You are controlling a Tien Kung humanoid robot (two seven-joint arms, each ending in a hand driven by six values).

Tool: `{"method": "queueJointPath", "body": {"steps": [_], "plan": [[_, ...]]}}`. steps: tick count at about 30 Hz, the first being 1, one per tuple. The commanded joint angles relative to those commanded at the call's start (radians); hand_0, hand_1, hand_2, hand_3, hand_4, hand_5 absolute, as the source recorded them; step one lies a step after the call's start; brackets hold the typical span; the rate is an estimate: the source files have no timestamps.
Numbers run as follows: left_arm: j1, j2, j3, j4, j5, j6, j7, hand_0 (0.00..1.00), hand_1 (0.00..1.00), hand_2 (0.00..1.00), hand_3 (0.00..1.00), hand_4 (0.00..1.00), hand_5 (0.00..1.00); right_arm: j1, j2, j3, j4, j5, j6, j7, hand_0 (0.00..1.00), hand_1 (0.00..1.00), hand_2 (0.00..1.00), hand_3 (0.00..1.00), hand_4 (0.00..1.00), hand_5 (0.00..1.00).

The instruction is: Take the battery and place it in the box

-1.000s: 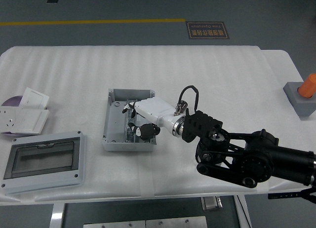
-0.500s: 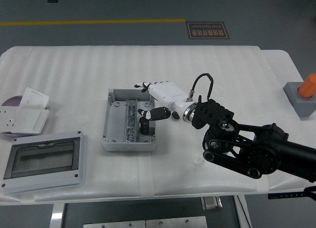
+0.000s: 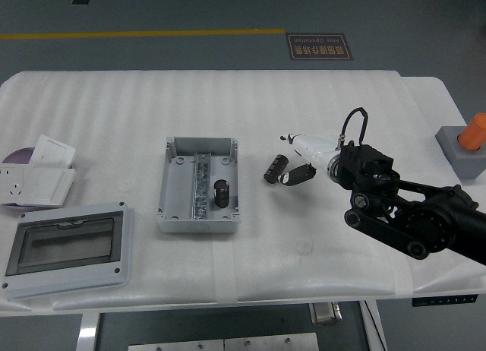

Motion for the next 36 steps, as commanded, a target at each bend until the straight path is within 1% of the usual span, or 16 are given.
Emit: {"method": "queueJointPath", "body": {"steps": [3, 4, 15, 16, 21, 22, 25, 27, 28, 33, 34, 36], "plan": [[0.0, 0.0, 0.0, 0.0, 0.001, 0.0, 0.0, 0.619, 0.645, 0.523, 0.565, 0.624, 0.422, 0.004, 0.008, -0.016, -0.009, 0.007, -0.002, 0.004, 0.799, 0.878, 0.959, 0.998, 0.88, 0.504], [0.0, 0.001, 0.0, 0.0, 0.001, 0.0, 0.0, 0.618, 0.645, 0.52, 0.561, 0.614, 0.416, 0.006, 0.01, -0.021, -0.012, 0.008, -0.006, 0.006, 0.827, 0.899, 0.995, 0.998, 0.952, 0.562], [-0.002, 0.0, -0.003, -0.001, 0.004, 0.001, -0.001, 0.618, 0.645, 0.52, 0.559, 0.608, 0.413, 0.019, 0.039, -0.069, -0.058, 0.002, -0.088, 0.03, 0.826, 0.891, 0.988, 0.998, 0.942, 0.559], [-0.002, 0.0, -0.003, -0.001, 0.004, 0.001, -0.001, 0.618, 0.645, 0.519, 0.559, 0.605, 0.412, 0.019, 0.041, -0.074, -0.061, 0.002, -0.093, 0.03, 0.78, 0.837, 0.897, 0.998, 0.883, 0.522], [-0.001, 0.0, 0.001, 0.0, 0.001, 0.0, -0.001, 0.618, 0.645, 0.519, 0.559, 0.605, 0.412, 0.018, 0.058, -0.108, -0.074, -0.001, -0.139, 0.024, 0.78, 0.837, 0.897, 0.998, 0.883, 0.522], [-0.001, 0.0, 0.001, 0.0, 0.001, 0.0, -0.001, 0.618, 0.644, 0.52, 0.559, 0.601, 0.411, 0.018, 0.061, -0.112, -0.076, -0.002, -0.15, 0.023, 0.723, 0.749, 0.78, 0.933, 0.885, 0.53], [-0.001, 0.001, 0.001, 0.0, 0.002, 0.0, -0.002, 0.618, 0.644, 0.52, 0.559, 0.601, 0.411, 0.016, 0.069, -0.119, -0.083, -0.011, -0.187, 0.021, 0.723, 0.749, 0.78, 0.933, 0.885, 0.53], [-0.001, 0.001, 0.0, 0.0, 0.003, 0.0, -0.002, 0.618, 0.644, 0.52, 0.559, 0.601, 0.411, 0.016, 0.071, -0.121, -0.086, -0.015, -0.202, 0.022, 0.723, 0.749, 0.78, 0.933, 0.885, 0.53], [-0.002, 0.001, 0.0, 0.0, 0.003, 0.0, -0.002, 0.618, 0.645, 0.52, 0.559, 0.598, 0.412, 0.015, 0.072, -0.122, -0.087, -0.018, -0.209, 0.022, 0.672, 0.708, 0.696, 0.867, 0.855, 0.516], [0.0, 0.001, 0.004, 0.0, 0.001, -0.001, -0.001, 0.618, 0.645, 0.52, 0.559, 0.598, 0.412, 0.012, 0.073, -0.129, -0.096, -0.036, -0.218, 0.021, 0.672, 0.708, 0.696, 0.867, 0.855, 0.516], [0.001, 0.001, 0.004, 0.0, 0.001, -0.001, -0.001, 0.618, 0.645, 0.521, 0.562, 0.596, 0.409, 0.011, 0.074, -0.131, -0.098, -0.038, -0.218, 0.021, 0.608, 0.65, 0.603, 0.789, 0.701, 0.383], [0.001, 0.001, 0.004, 0.0, 0.001, -0.001, -0.001, 0.618, 0.645, 0.521, 0.562, 0.596, 0.409, 0.009, 0.075, -0.135, -0.101, -0.039, -0.216, 0.021, 0.608, 0.65, 0.603, 0.789, 0.701, 0.383]]}}
